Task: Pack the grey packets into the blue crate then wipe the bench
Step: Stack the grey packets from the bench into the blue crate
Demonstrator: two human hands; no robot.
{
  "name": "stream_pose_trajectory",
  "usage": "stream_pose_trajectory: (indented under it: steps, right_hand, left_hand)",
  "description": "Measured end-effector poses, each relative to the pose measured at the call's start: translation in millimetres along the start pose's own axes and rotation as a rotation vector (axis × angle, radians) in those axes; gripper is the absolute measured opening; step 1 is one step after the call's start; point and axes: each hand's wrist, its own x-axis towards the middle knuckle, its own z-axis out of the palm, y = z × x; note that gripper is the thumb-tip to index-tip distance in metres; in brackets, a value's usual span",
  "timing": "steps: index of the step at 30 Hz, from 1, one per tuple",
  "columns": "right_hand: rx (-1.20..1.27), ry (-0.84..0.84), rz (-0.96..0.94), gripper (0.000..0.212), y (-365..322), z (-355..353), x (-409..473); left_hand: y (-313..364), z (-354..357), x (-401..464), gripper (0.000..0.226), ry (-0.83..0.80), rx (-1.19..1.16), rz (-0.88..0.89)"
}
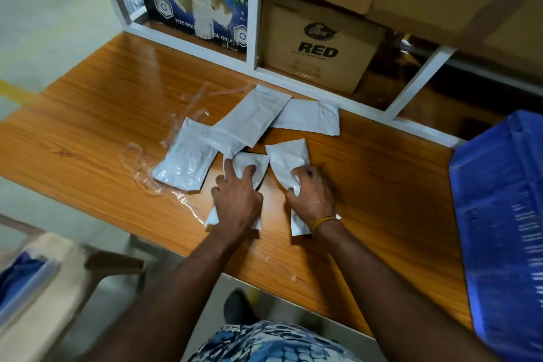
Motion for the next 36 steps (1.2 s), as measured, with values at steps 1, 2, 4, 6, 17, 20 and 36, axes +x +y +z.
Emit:
stream_pose_trajectory:
  steps: [1,2,4,6,17,20,36]
  right_hand:
    - [0.05,0.04,0.017,0.049,5.0,-4.2,-5.4]
    - [0.088,0.085,0.03,0.047,11.1,-10.0,-12.2]
    - [0.154,0.192,0.036,0.045,19.0,-22.8,-22.6]
    - [0.21,0.289,0.028,0.043,30.4,-39.4,-35.0]
    - [0.315,0.555,-0.01,0.043,133.1,-146.9,-133.1]
    - [0.357,0.644,-0.021,0.043,178.9,-182.3,-169.3]
    - [0.271,0.843,0.247,0.042,397.7,-295.6,-231.3]
  left_hand:
    - [1.8,-2.1,-0.4,0.062,-0.002,-0.033,-0.017]
    - [5.3,-3.6,-2.4,0.06,-0.006,-0.071,-0.038]
    - [11.3,-11.0,-6.9,0.059,-0.013,-0.149,-0.093]
    - [25.4,-18.8,-18.0,0.056,-0.01,-0.22,-0.128]
    - [187.3,-32.8,-128.1,0.053,0.186,-0.587,0.154]
    - [238.2,-26.7,-171.2,0.053,0.206,-0.646,0.22]
    - [455.7,-12.4,-275.7,0.052,0.157,-0.771,0.465]
